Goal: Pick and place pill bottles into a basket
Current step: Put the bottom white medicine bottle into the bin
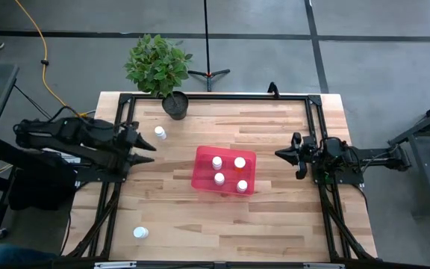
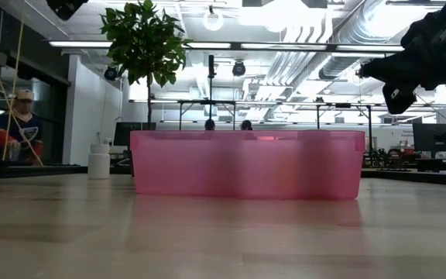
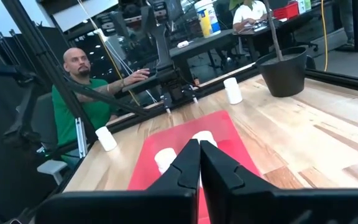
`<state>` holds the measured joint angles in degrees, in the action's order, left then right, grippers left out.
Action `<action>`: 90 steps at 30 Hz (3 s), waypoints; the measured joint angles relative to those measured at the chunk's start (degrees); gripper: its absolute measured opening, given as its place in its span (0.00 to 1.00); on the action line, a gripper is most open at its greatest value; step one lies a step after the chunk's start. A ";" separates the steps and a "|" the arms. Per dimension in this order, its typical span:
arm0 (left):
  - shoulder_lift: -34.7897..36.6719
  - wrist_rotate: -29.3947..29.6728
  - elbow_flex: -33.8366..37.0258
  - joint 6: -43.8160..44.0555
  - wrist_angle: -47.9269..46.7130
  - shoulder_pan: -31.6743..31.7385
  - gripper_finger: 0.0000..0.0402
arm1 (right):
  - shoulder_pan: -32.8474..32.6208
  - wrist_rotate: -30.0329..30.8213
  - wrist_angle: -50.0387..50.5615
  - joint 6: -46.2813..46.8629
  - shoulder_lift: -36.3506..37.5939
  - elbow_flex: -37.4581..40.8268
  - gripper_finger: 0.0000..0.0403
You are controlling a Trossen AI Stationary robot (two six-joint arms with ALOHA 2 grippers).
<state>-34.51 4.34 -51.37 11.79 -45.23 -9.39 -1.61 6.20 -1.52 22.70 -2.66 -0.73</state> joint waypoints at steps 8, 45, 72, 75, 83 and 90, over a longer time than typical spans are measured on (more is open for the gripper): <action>-13.20 -10.63 -10.72 -1.27 -11.83 -0.02 0.58 | 0.00 0.09 0.07 1.76 0.00 0.00 0.01; -40.37 -17.49 -10.22 13.48 -6.91 -35.35 0.54 | 0.01 1.25 -0.04 1.29 -0.02 0.02 0.02; -52.07 -20.41 -7.90 15.48 -0.34 -37.24 0.89 | 0.01 1.33 -0.06 1.27 -0.35 0.04 0.02; -53.31 -20.34 -7.90 15.35 -1.24 -37.28 0.89 | 0.02 1.33 -0.04 1.26 -0.35 0.04 0.02; -55.25 -20.26 -7.90 12.24 -2.32 -37.59 0.86 | 0.01 1.36 -0.04 0.85 -0.35 0.04 0.02; -57.21 -17.77 -7.90 10.49 -2.59 -41.10 0.87 | 0.02 1.38 -0.04 0.83 -0.35 0.04 0.02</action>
<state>-91.72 -13.43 -59.27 22.28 -47.82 -50.49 -1.58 7.57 -1.56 23.53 -3.01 -0.69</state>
